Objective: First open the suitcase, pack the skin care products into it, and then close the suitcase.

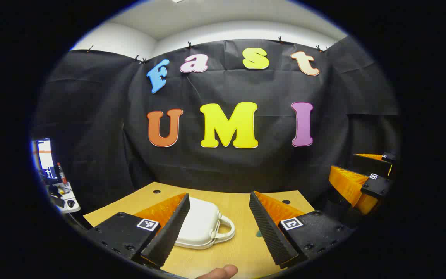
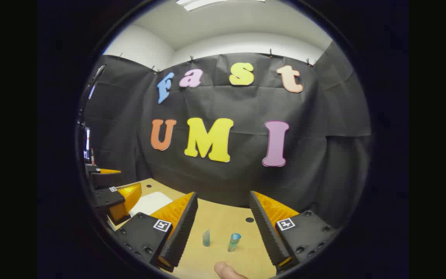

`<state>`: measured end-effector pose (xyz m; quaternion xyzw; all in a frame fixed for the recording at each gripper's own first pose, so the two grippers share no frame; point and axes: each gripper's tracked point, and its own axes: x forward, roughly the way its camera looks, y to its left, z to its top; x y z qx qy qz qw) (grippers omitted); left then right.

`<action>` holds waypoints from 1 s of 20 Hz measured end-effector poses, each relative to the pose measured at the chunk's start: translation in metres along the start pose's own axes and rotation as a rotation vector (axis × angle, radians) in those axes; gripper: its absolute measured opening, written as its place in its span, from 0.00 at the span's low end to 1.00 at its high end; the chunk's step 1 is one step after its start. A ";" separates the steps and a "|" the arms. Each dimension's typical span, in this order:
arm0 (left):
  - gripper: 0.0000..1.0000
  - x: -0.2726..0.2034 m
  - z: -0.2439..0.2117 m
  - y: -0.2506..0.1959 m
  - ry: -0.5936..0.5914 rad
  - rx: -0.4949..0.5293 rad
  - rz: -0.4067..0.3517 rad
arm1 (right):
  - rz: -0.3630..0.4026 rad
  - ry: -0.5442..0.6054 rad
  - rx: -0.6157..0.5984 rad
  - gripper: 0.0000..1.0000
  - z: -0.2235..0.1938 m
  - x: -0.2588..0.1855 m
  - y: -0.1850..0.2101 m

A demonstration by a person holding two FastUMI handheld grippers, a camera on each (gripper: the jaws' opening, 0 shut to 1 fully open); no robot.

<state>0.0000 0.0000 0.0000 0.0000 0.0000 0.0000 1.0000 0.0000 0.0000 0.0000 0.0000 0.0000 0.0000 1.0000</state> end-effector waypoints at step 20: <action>0.98 0.058 -0.002 0.014 -0.023 0.044 -0.167 | -0.199 0.049 -0.033 0.80 -0.012 0.023 0.021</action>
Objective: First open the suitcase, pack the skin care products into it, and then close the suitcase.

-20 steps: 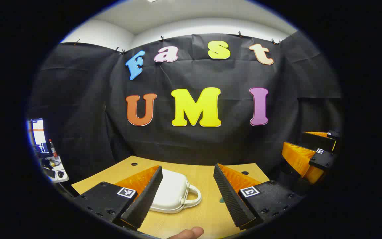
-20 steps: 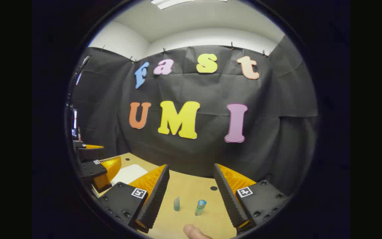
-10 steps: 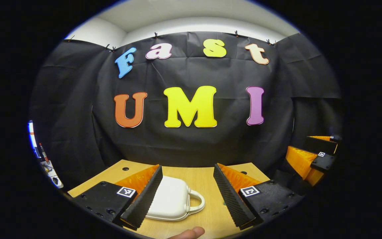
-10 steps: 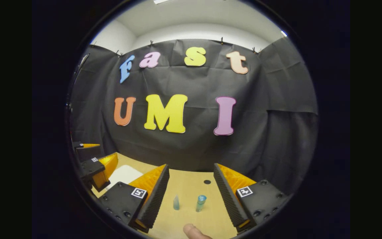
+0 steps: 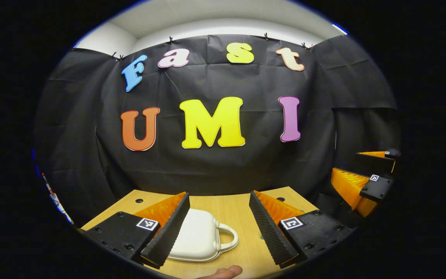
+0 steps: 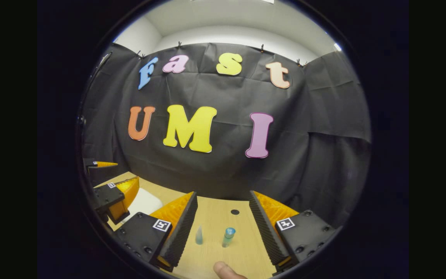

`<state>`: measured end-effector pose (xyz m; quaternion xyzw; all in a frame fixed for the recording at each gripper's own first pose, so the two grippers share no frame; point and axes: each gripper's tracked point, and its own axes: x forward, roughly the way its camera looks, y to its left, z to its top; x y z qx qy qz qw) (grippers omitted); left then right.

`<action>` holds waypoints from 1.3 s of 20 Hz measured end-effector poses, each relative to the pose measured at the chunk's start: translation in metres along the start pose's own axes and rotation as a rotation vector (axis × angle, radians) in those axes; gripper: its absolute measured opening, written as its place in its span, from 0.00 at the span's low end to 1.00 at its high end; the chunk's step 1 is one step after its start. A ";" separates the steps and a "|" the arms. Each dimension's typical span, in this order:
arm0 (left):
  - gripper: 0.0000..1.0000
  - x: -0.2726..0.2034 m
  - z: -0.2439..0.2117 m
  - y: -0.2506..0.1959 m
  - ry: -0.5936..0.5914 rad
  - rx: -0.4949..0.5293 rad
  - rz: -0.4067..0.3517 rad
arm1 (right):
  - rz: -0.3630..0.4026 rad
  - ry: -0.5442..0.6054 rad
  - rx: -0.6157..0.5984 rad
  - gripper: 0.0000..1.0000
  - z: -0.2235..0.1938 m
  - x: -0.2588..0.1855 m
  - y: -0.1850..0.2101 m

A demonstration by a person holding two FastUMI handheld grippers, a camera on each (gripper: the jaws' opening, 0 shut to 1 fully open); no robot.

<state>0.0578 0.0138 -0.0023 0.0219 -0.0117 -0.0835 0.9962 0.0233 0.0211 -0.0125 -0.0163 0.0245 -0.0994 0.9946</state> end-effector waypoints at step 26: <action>0.89 0.107 -0.268 -0.029 0.320 1.144 0.011 | -0.121 0.203 -0.092 0.80 -0.123 0.021 -0.148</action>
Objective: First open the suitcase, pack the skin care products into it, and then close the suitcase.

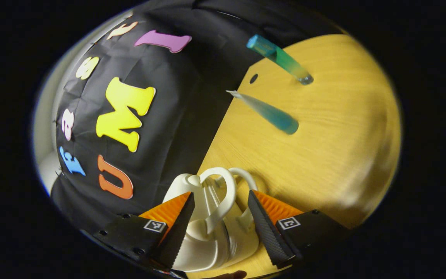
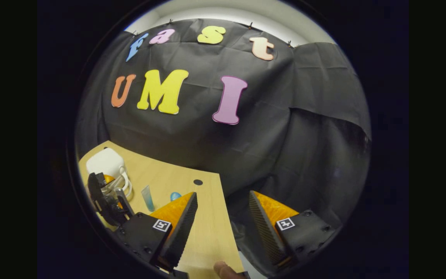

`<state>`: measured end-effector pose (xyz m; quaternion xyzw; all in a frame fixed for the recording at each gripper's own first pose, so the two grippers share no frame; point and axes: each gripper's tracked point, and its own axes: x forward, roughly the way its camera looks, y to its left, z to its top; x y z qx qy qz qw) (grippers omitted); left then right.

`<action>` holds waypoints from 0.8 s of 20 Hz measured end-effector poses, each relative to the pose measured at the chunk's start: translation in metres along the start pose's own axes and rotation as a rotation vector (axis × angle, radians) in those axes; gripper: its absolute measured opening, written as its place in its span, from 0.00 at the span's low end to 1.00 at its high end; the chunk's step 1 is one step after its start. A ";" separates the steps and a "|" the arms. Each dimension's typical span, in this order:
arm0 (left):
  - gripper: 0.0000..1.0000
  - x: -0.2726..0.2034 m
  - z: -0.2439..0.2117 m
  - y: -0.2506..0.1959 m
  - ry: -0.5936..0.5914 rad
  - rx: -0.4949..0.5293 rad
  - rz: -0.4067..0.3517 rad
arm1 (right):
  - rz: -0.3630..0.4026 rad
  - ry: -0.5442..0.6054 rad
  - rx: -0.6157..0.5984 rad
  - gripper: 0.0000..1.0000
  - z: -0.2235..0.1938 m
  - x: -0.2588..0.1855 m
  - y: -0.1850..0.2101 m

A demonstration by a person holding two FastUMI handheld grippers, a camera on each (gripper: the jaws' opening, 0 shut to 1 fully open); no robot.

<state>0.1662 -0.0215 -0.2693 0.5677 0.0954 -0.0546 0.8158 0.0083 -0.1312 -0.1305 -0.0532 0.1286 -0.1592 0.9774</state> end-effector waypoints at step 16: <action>0.05 -0.013 -0.001 0.035 0.046 -0.084 -0.134 | 0.010 0.069 0.017 0.80 -0.011 0.003 0.038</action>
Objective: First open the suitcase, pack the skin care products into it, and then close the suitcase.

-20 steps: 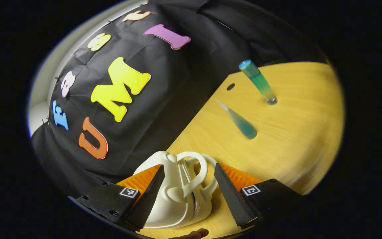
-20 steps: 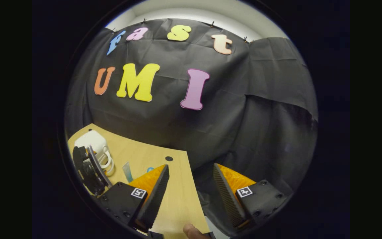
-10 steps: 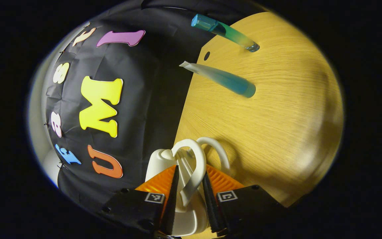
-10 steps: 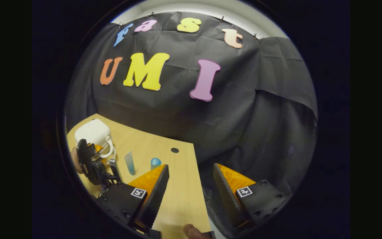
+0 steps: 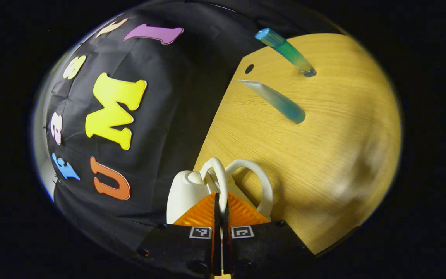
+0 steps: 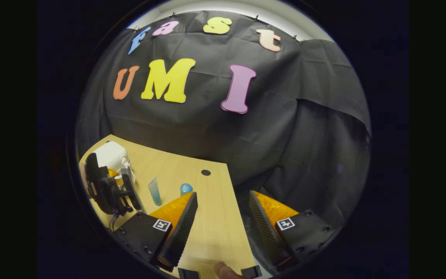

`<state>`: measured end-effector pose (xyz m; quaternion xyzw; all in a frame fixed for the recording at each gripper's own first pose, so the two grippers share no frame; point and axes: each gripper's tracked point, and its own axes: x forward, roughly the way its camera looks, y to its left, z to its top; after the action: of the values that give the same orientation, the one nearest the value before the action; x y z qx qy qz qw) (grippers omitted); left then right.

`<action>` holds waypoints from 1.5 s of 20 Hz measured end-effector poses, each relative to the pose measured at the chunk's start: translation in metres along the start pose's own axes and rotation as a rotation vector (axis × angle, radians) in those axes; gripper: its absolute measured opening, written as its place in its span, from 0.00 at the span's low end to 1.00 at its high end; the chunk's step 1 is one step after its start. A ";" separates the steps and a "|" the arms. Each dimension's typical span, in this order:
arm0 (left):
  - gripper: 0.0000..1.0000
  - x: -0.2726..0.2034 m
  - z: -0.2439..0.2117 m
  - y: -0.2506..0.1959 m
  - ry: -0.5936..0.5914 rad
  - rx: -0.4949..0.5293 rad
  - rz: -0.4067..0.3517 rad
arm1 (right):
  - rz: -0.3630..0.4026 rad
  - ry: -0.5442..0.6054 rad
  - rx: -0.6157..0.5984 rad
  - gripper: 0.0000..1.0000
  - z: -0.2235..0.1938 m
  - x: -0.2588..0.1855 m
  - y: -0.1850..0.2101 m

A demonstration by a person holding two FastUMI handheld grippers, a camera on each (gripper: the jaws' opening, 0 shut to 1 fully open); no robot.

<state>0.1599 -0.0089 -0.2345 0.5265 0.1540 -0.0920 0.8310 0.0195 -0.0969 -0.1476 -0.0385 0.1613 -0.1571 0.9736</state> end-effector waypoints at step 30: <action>0.03 0.054 -0.345 0.257 0.160 -0.854 0.010 | -0.130 0.129 0.046 0.80 0.021 -0.012 0.117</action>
<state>0.2362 0.4134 -0.1729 0.1418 0.2398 0.0250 0.9601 0.0496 0.0184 -0.1385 -0.0164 0.2173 -0.2258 0.9495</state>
